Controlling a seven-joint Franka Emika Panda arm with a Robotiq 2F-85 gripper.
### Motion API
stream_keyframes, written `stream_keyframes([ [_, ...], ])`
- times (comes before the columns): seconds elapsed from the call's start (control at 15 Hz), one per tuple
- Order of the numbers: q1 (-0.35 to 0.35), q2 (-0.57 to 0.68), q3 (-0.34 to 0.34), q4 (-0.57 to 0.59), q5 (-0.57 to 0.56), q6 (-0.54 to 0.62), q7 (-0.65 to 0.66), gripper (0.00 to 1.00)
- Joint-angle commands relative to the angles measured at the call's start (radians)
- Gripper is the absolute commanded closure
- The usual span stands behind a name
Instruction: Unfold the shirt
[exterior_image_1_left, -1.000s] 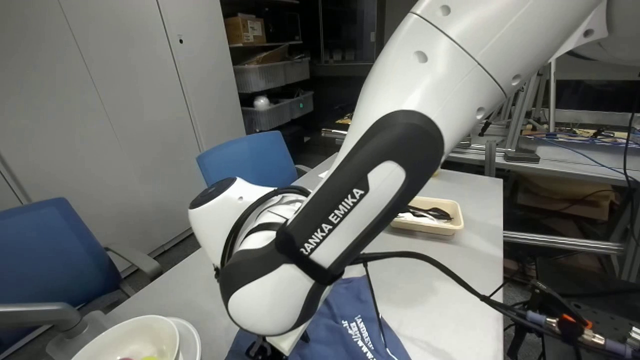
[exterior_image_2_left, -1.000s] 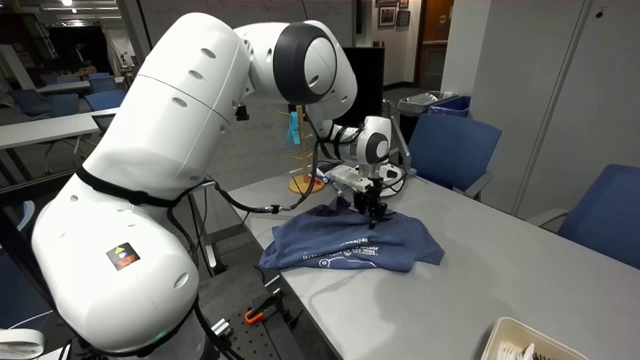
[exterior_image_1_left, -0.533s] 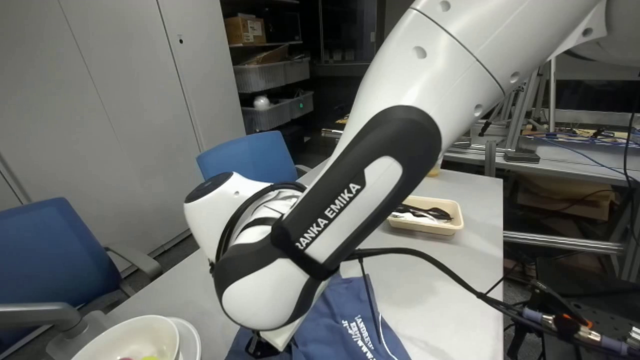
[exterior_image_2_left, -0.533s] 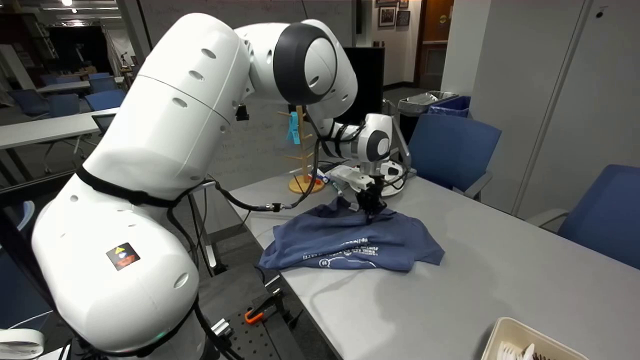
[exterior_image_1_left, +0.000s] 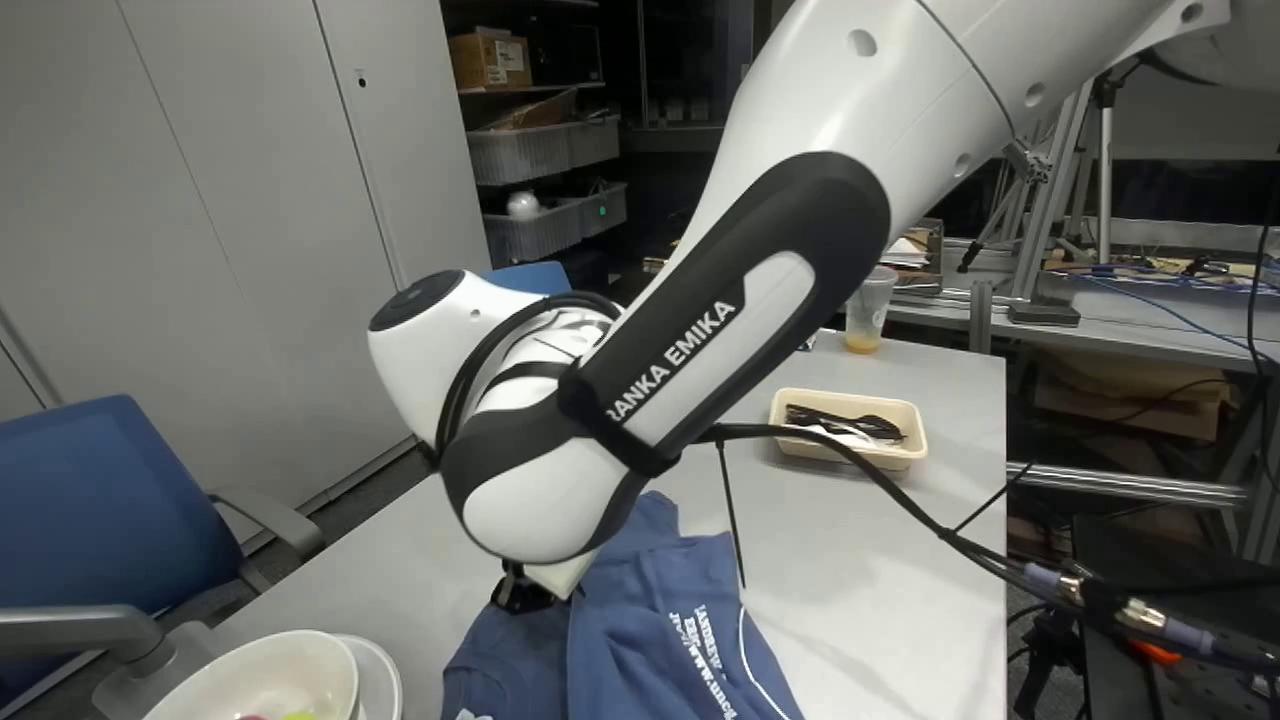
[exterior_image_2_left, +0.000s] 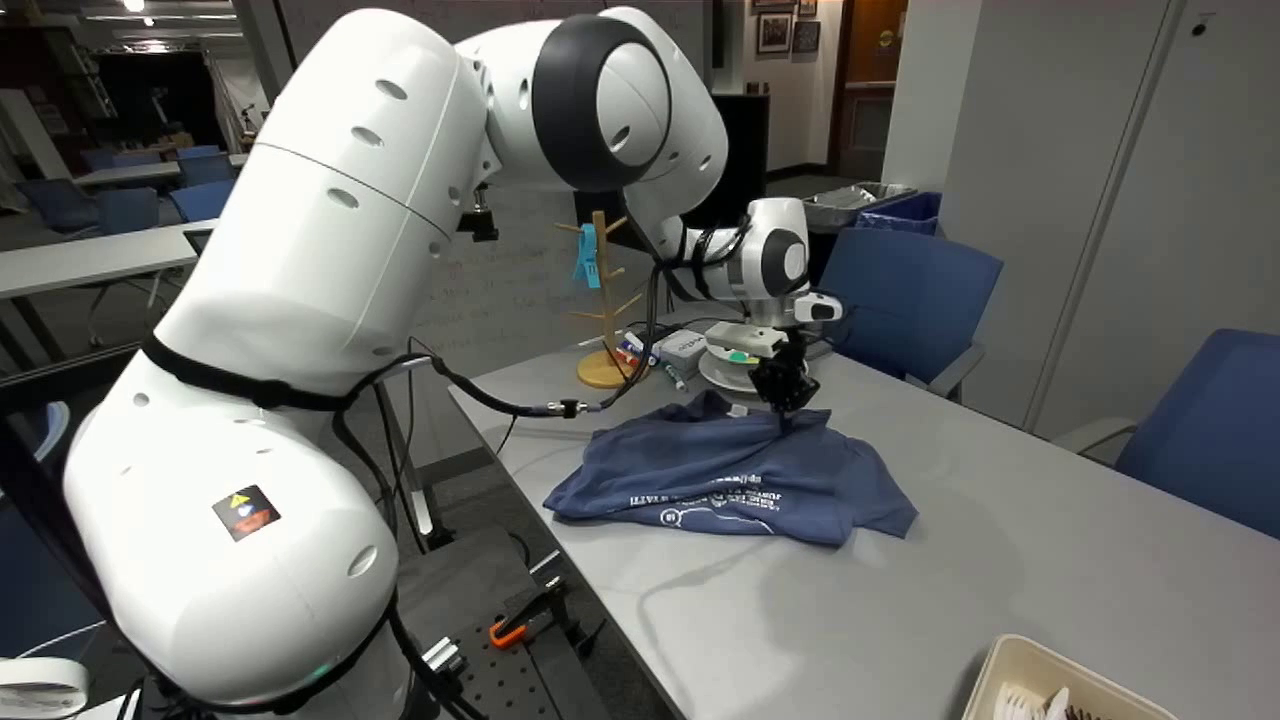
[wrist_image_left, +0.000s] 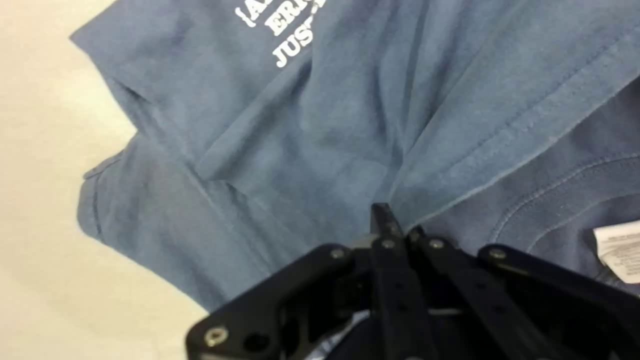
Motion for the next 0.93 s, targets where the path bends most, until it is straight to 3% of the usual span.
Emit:
stream_keyframes([
  [0.0,0.003,-0.103,-0.039,-0.057,-0.085,-0.038,-0.022,0.99],
  [0.47,-0.030,-0.369,-0.071,-0.314,-0.238,-0.124,0.030,0.99],
  [0.87,-0.112,-0.554,-0.056,-0.594,-0.268,-0.147,0.116,0.99],
])
